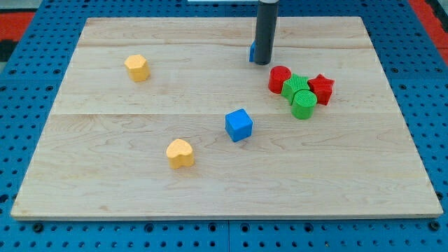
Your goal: Move the blue triangle towards the blue cube
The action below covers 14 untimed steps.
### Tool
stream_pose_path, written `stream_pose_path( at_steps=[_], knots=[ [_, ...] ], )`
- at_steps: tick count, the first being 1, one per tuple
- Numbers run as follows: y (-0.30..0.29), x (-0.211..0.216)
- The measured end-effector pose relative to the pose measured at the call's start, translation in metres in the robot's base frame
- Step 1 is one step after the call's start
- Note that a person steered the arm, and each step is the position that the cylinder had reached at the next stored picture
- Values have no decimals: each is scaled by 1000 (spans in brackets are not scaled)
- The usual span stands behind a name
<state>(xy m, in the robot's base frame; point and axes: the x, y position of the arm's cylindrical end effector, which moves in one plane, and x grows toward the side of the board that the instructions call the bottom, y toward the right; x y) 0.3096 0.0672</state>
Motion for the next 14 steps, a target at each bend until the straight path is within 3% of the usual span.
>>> stream_pose_path(
  at_steps=[2,4,5,9,11,14],
  knots=[
    [41,0],
    [56,-51],
    [45,-61],
    [-61,-38],
    [-44,-85],
    [-11,-72]
  ],
)
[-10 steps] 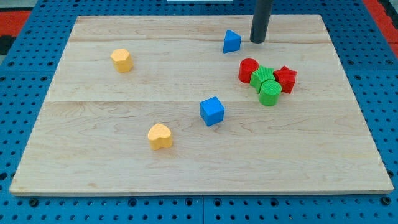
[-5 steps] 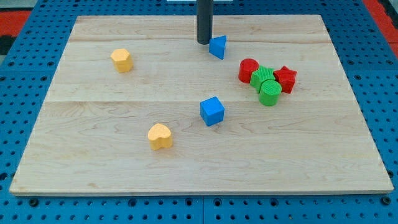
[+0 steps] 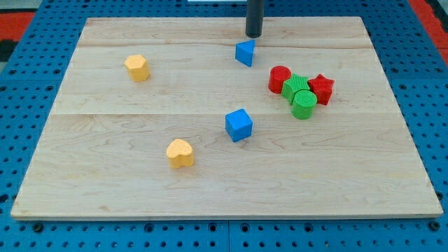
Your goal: Move the blue triangle towards the blue cube
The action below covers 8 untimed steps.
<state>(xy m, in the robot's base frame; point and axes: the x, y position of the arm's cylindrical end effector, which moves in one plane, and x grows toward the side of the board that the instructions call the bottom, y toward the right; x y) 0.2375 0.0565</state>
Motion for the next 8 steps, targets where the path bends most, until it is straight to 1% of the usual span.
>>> stream_pose_path(
  at_steps=[1,2,5,6,8],
  knots=[
    [14,3],
    [13,15],
    [-59,74],
    [-75,81],
    [-48,87]
  ],
)
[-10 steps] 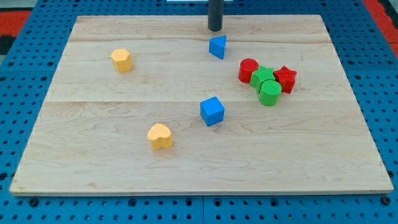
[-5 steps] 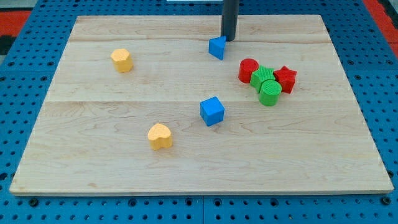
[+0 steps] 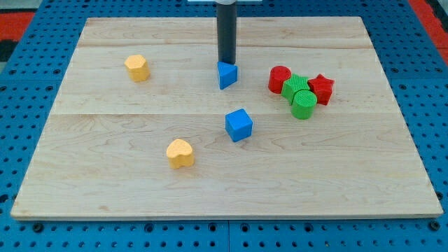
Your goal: Move the blue triangle towards the blue cube
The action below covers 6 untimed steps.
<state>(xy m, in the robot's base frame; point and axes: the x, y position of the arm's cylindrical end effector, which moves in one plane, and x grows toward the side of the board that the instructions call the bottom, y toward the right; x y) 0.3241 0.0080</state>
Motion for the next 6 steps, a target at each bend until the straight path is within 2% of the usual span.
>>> stream_pose_path(
  at_steps=[1,3,5,6],
  knots=[
    [-7,26],
    [-63,81],
    [-77,90],
    [-81,77]
  ],
)
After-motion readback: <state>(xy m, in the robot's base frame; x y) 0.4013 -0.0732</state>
